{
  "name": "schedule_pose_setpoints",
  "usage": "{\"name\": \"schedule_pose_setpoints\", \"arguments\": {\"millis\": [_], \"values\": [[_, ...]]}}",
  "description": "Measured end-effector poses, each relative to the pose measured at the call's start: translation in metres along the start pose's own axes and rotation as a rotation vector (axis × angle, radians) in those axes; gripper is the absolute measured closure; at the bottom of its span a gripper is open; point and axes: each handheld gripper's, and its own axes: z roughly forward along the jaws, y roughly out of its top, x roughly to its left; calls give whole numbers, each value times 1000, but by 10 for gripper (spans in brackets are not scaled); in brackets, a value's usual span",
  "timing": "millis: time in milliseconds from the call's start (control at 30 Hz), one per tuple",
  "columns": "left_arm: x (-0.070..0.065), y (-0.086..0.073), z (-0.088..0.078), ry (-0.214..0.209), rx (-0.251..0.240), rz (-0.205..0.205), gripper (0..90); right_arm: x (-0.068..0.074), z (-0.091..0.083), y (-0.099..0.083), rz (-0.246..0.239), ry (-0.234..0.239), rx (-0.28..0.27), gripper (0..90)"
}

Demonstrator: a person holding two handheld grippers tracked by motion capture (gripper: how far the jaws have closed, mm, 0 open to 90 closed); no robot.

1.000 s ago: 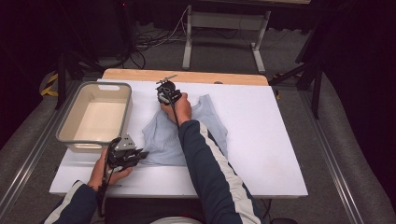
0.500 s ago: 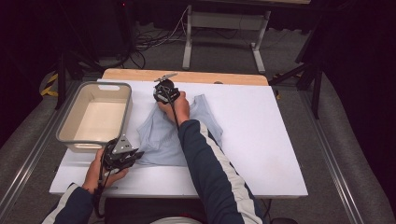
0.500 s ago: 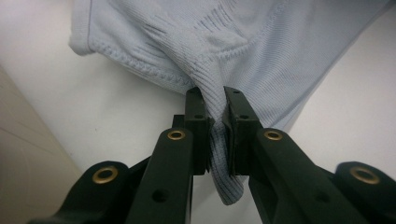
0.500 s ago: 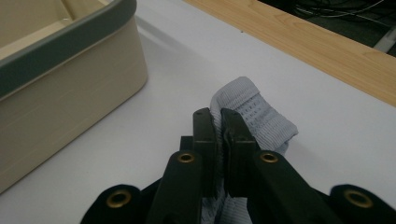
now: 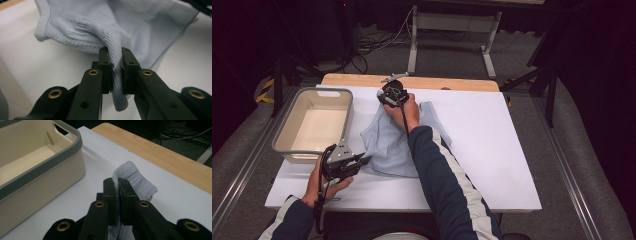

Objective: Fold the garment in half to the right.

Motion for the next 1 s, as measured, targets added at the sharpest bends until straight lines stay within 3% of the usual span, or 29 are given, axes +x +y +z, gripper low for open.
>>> {"name": "schedule_pose_setpoints", "arguments": {"millis": [267,567,733,1000], "values": [[-4,17,5,-34,-33,19,803,-10,-19,4,-6,-2,-27,859],[-22,45,29,-107,-74,63,805,-27,-38,-3,32,19,-76,858],[-39,64,51,-166,-76,100,805,-41,-52,-10,55,4,-91,858],[-58,82,83,-220,-70,127,803,-71,-79,-24,77,-28,-97,854]]}}
